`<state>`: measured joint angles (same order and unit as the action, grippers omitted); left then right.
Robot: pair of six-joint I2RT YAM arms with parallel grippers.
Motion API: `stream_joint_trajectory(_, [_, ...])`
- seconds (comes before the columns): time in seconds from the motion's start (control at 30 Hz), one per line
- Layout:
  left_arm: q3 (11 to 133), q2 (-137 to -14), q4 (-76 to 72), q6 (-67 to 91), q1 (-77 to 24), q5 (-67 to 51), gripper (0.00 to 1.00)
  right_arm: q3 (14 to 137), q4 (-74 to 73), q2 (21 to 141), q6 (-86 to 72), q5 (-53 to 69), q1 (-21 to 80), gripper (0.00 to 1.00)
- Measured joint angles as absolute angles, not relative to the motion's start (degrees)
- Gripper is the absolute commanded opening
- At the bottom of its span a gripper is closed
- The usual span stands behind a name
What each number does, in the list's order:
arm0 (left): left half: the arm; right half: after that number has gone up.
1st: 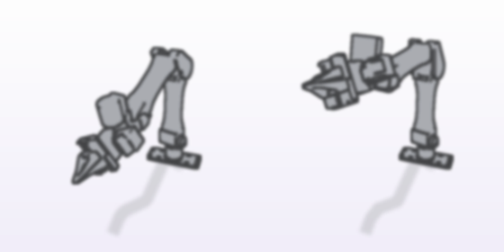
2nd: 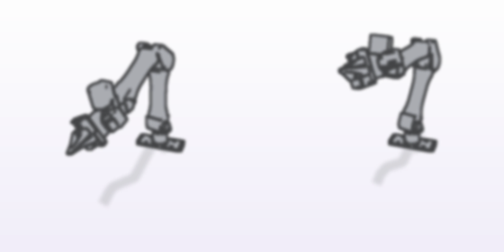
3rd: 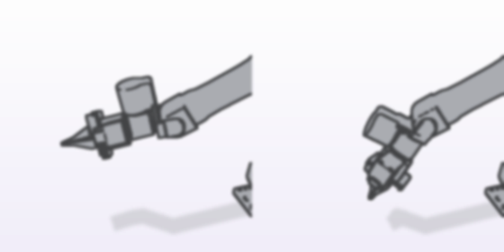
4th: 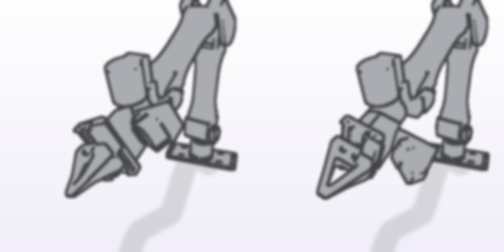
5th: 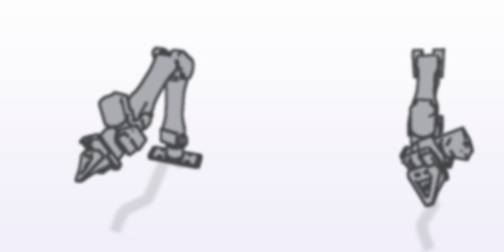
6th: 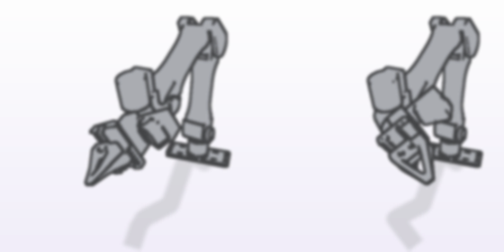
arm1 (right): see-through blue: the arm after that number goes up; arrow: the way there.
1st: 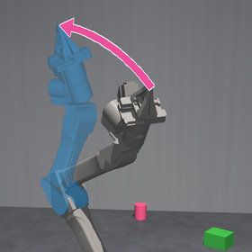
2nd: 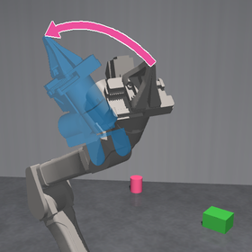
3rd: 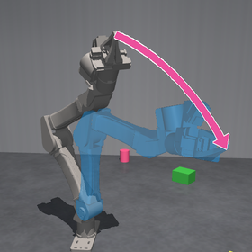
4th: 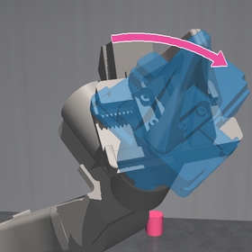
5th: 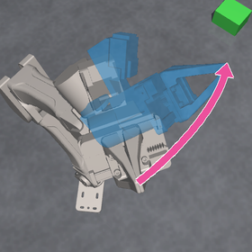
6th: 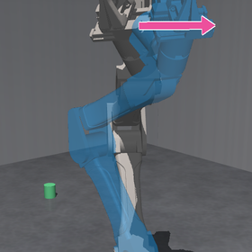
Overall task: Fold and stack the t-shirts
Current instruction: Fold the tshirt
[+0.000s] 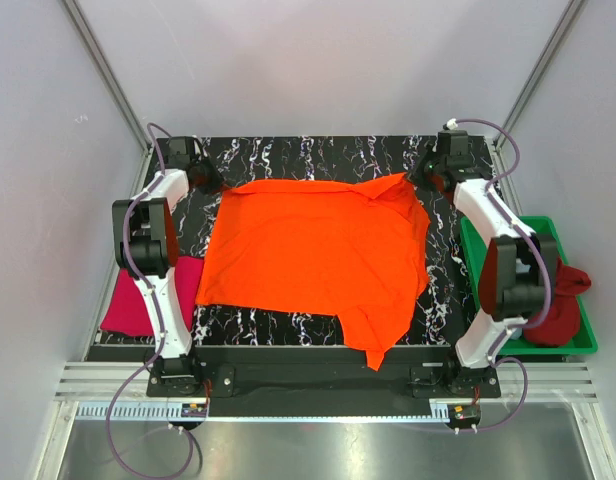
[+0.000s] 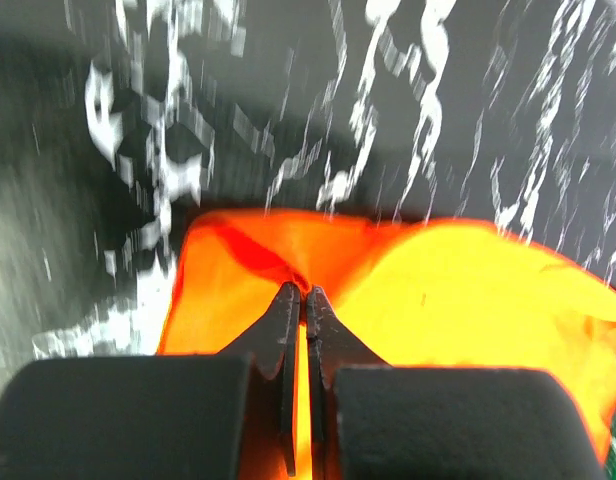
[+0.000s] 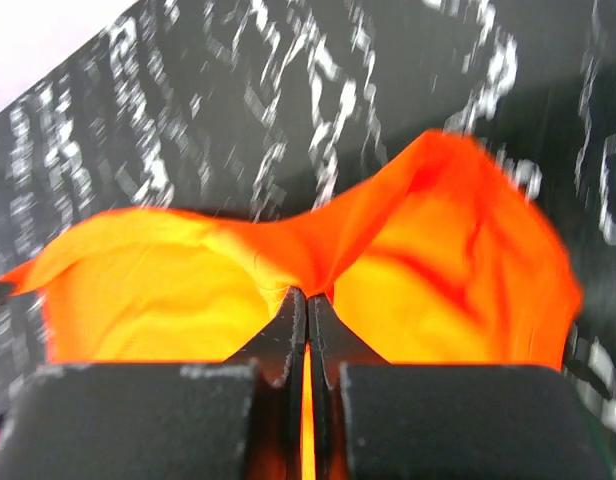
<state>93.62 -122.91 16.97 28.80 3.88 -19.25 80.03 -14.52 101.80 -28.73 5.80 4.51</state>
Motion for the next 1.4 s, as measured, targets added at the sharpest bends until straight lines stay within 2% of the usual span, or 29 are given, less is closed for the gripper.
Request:
stream_joint_trajectory(0.3, [88.29, -115.77, 26.06, 28.73, 4.1, -20.78, 0.0, 70.24, -22.35, 88.03, -35.24, 10.7, 4.49, 0.0])
stream_joint_trajectory(0.57, [88.27, -113.36, 33.15, 25.43, 5.52, -20.62, 0.0, 63.29, -27.64, 86.41, -36.12, 11.77, 4.49, 0.0])
stream_joint_trajectory(0.83, [86.3, -113.34, 38.04, 22.22, 6.52, -19.14, 0.0, 62.19, -30.26, 82.24, -35.14, 10.96, 4.49, 0.0])
stream_joint_trajectory(1.4, [85.34, -113.34, 41.06, 21.15, 7.86, -16.62, 0.0, 55.07, -32.88, 79.7, -32.58, 7.55, 4.49, 0.0])
